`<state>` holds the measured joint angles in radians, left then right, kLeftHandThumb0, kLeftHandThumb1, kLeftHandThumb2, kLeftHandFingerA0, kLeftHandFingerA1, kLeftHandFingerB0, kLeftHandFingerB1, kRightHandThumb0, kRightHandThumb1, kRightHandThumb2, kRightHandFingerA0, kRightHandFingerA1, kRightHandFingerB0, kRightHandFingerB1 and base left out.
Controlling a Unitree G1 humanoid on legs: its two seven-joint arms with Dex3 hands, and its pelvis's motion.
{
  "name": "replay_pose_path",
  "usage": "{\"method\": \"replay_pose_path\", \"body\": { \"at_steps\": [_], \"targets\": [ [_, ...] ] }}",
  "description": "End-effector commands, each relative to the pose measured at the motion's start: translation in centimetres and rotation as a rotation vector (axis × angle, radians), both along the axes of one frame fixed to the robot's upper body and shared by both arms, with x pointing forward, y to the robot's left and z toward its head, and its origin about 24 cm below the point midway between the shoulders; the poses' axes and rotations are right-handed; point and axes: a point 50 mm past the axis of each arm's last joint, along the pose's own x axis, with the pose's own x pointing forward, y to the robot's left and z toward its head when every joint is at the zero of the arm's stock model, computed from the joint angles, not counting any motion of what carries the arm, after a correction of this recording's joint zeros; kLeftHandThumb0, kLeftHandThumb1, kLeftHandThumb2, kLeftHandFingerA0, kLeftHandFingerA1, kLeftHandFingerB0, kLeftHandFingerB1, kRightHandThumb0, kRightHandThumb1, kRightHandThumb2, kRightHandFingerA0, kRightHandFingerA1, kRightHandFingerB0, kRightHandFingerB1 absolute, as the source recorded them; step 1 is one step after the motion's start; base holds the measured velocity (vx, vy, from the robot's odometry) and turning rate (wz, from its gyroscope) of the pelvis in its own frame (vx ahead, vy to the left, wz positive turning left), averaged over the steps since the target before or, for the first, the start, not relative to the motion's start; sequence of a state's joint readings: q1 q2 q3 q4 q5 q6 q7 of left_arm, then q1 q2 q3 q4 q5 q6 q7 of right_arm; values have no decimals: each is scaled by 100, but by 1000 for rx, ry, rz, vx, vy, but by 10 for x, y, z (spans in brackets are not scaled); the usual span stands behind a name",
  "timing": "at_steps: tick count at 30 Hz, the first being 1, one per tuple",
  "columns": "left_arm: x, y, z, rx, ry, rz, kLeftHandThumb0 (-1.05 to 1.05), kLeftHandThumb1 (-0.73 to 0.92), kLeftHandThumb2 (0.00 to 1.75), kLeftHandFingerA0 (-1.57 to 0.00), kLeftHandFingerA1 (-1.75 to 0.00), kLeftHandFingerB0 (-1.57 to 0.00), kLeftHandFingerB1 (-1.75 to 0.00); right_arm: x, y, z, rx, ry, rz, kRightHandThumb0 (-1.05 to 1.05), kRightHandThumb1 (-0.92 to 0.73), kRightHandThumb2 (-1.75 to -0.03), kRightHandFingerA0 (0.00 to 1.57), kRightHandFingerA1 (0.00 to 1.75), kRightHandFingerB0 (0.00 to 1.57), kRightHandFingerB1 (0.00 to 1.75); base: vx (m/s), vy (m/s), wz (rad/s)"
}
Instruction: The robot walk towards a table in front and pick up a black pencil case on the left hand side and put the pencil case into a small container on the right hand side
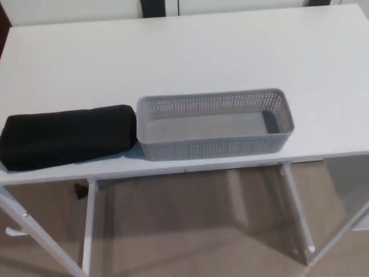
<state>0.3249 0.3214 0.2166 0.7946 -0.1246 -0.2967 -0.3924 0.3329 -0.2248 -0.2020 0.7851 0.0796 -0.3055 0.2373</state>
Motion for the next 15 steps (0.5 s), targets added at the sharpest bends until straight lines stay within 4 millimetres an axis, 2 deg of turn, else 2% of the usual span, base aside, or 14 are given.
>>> {"method": "replay_pose_path", "body": {
  "at_steps": [1, 8, 9, 10, 11, 15],
  "targets": [
    [-1, 5, 2, 0, 2, 17, -22, 42, 89, -32, -58, -11, -48, -1, -2, 2, -11, 3, 1, -32, -59, -57, 59, 45, 22, 30, 53, 104, -3],
    [3, 5, 1, -7, 10, 32, -21, 41, 89, -32, -58, -11, -48, 2, -3, 1, -16, 0, -4, -33, -58, -57, 60, 45, 22, 31, 69, 235, 1],
    [3, 5, 2, 5, 5, 15, -27, 59, 57, -42, -41, -25, -30, 2, -2, 1, -13, -2, -1, -33, -58, -57, 60, 45, 22, 31, 87, 34, 4],
    [3, 5, 2, 10, 3, 8, -27, 59, 57, -42, -41, -25, -30, 2, -2, 2, -12, -3, 0, -33, -58, -57, 60, 45, 22, 31, 112, -29, 16],
    [1, 6, 2, 14, 6, 5, -22, 42, 89, -33, -58, -12, -48, 0, -1, 2, -3, -4, -1, -33, -58, -57, 60, 45, 22, 31, 125, -40, 4],
    [-1, 6, 1, 20, 15, 10, -23, 41, 89, -33, -58, -12, -48, -1, -2, 1, -11, 10, -3, -31, -58, -57, 60, 45, 21, 31, 49, -56, 7]
  ]
}}
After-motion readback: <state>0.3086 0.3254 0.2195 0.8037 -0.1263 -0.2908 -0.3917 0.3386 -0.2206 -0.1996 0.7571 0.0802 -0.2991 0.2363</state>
